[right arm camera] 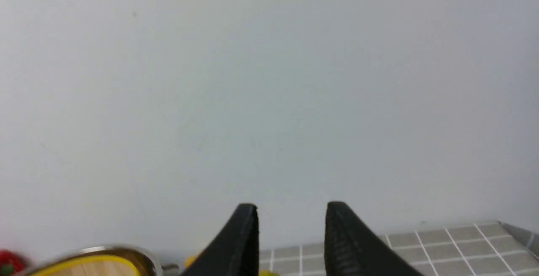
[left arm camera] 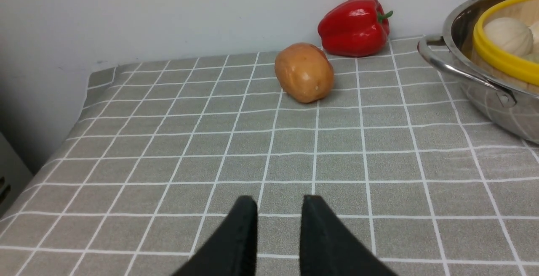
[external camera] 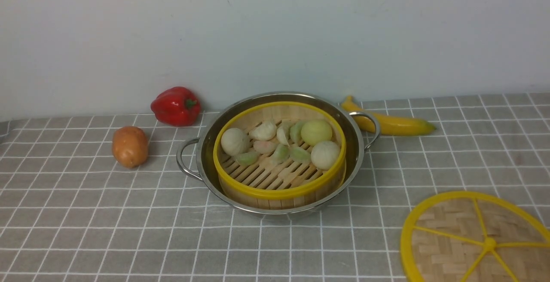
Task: Place the steamer in the pot on the grey tablecloth, and put the lid on the steamer.
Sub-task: 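Move the gripper down to the bamboo steamer lid and grasp its center knob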
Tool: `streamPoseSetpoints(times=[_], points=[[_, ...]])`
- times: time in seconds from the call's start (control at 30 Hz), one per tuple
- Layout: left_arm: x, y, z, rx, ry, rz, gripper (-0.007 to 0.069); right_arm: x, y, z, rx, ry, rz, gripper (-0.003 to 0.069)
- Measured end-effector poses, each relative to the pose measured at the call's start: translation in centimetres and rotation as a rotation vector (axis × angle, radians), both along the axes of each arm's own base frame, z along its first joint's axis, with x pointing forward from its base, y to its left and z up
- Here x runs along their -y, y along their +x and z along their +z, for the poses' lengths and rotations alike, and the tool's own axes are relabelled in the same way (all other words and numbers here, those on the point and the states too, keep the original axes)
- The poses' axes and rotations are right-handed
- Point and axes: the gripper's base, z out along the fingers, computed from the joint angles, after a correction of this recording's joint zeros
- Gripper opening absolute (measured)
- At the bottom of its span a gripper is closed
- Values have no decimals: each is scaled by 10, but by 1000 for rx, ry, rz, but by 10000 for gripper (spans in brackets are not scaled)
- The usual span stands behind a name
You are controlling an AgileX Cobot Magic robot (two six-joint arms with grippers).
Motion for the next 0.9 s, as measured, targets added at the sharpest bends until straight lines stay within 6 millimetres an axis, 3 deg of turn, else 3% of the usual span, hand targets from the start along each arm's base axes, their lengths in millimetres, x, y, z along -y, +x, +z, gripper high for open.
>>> streamPoseSetpoints(times=[0.23,0.5,0.73,0.9], points=[[0,0,0,0,0,0,160,-3,-11,28,155,135,65,243],[0,0,0,-1,6,-2,179,-5,-11,27,136,193,91,243],[0,0,0,-1,8,-2,190,-12,-15,18,-221,42,143,225],[0,0,0,-1,8,-2,190,-15,4,21,-466,-164,191,225]])
